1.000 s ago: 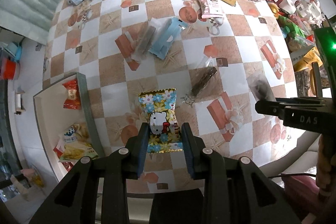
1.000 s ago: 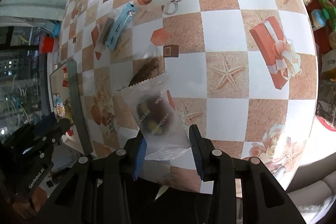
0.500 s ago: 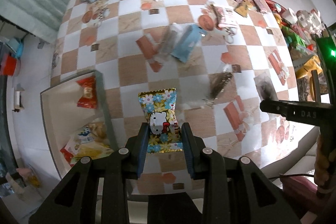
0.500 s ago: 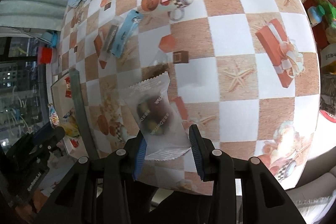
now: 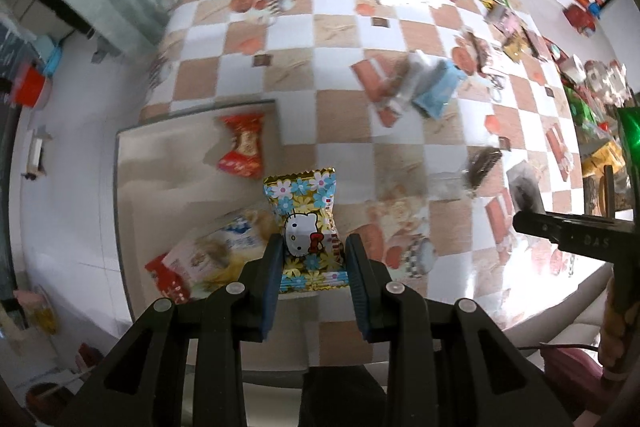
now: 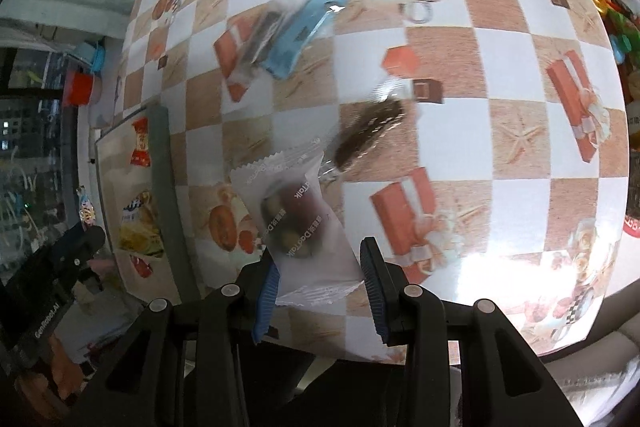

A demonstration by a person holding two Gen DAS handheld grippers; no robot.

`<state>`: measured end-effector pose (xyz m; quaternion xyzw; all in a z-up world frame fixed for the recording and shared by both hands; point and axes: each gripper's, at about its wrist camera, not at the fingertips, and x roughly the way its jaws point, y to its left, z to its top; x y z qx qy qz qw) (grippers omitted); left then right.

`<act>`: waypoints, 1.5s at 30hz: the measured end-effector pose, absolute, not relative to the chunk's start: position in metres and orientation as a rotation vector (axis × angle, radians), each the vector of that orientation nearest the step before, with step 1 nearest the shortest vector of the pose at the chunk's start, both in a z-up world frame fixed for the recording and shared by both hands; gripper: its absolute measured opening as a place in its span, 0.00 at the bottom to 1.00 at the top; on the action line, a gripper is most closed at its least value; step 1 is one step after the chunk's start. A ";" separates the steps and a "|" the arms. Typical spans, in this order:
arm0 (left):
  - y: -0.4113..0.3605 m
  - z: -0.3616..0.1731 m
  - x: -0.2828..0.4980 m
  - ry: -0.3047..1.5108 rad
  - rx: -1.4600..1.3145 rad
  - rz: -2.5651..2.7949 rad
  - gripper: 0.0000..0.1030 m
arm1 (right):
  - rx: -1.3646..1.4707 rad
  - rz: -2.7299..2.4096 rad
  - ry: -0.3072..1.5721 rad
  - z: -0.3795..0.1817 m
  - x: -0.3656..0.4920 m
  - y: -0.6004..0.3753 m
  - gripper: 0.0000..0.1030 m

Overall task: Organize snacks
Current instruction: 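Carry the Hello Kitty packet and clear cookie packet over the beige tray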

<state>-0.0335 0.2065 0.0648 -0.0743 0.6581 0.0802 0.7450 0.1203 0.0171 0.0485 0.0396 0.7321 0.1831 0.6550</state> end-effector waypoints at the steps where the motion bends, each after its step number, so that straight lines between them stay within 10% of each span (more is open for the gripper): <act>1: 0.210 0.063 -0.037 1.443 -0.170 0.178 0.33 | 0.080 0.415 1.658 0.049 0.118 0.021 0.40; 45: 0.346 0.027 -0.116 1.422 -0.426 0.398 0.33 | -0.362 0.743 1.596 0.068 0.056 0.272 0.40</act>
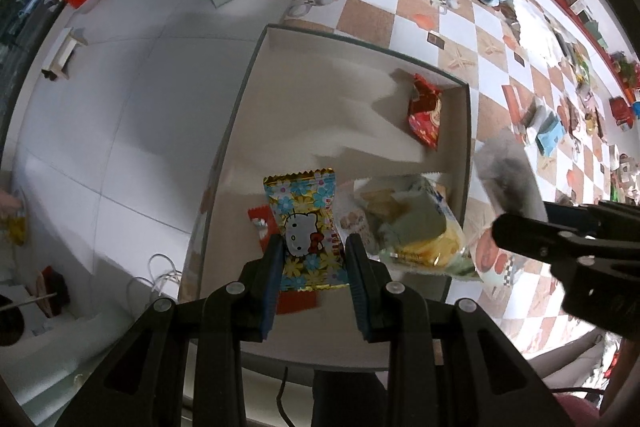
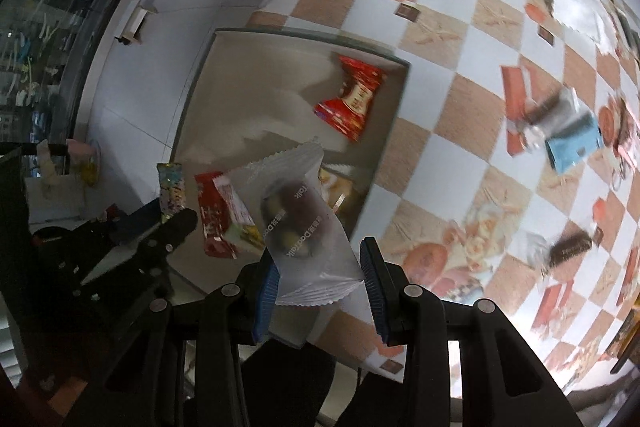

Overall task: Organize snacks
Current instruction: 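Carry the Hello Kitty packet and clear cookie packet over the beige tray, then open both tools to drop both packets into the tray, then move both tools back over the table toward the clear wrapped packets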

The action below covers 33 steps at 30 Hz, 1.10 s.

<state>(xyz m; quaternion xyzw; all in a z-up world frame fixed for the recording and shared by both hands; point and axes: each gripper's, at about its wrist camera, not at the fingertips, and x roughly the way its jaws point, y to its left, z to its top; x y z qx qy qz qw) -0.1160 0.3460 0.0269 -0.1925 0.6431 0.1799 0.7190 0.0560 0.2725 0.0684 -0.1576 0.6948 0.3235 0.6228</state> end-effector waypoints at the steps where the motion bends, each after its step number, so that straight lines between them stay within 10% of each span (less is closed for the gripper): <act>1: 0.348 0.026 -0.114 1.422 -0.426 0.400 0.33 | -0.368 0.746 1.592 0.068 0.057 0.277 0.40; 12: 0.359 0.021 -0.099 1.415 -0.423 0.418 0.45 | -0.361 0.740 1.602 0.057 0.071 0.306 0.43; 14: 0.359 0.023 -0.099 1.408 -0.422 0.425 0.71 | -0.352 0.745 1.604 0.057 0.072 0.306 0.64; 16: 0.359 0.027 -0.101 1.384 -0.421 0.434 0.75 | -0.354 0.742 1.586 0.059 0.073 0.304 0.89; 33: 0.327 0.029 -0.100 1.435 -0.405 0.371 0.76 | -0.135 0.288 1.729 0.017 0.096 0.107 0.90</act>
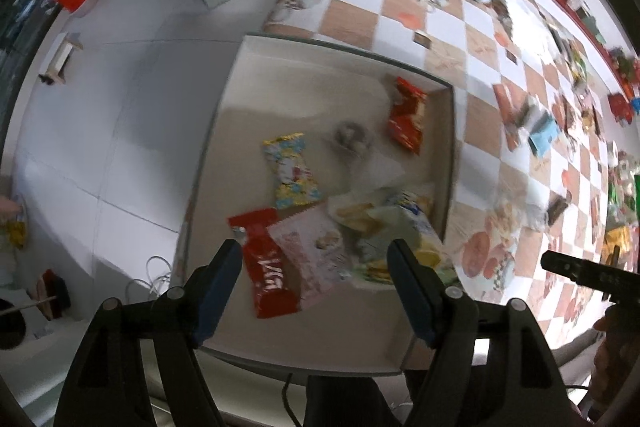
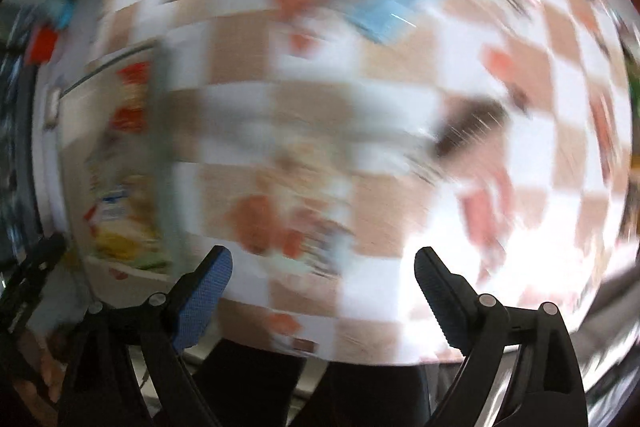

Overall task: Organize snacks
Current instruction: 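Move both tools back over the table toward the clear wrapped packets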

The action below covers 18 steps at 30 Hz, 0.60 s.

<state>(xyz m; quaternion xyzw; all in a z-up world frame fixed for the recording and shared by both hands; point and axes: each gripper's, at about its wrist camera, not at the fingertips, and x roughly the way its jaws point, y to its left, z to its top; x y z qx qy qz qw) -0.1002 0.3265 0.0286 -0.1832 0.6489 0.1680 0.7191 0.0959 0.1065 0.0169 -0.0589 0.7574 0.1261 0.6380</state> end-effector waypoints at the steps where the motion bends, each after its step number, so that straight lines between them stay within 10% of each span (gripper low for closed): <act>1: 0.323 0.029 -0.098 1.437 -0.398 0.360 0.76 | -0.110 0.253 1.738 0.014 0.096 0.092 0.90; 18: 0.234 0.036 -0.049 1.467 -0.226 0.155 0.76 | 0.282 -0.017 1.793 -0.014 0.128 -0.015 0.90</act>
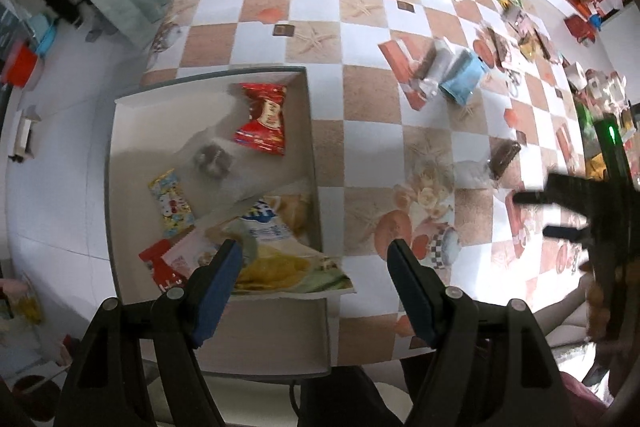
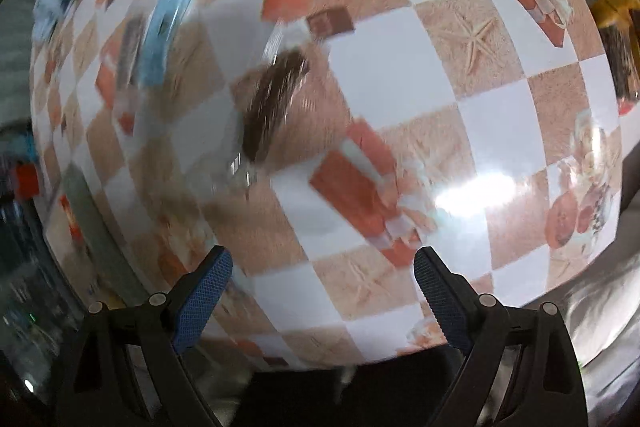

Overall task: Organize snacks
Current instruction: 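Move both tools back over the table toward the clear wrapped packets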

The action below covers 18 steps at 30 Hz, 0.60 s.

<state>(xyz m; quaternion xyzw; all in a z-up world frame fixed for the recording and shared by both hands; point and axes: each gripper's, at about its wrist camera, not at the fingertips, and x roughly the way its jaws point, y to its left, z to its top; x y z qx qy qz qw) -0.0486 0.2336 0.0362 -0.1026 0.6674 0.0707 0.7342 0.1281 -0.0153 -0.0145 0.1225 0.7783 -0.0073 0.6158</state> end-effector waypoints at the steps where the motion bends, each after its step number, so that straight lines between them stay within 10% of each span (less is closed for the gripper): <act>1: 0.232 0.036 -0.048 1.473 -0.225 0.158 0.76 | 0.309 -0.050 1.783 -0.017 0.137 -0.017 0.90; 18: 0.174 0.019 0.056 1.496 -0.136 0.165 0.76 | -0.088 -0.049 1.658 -0.038 0.202 0.005 0.99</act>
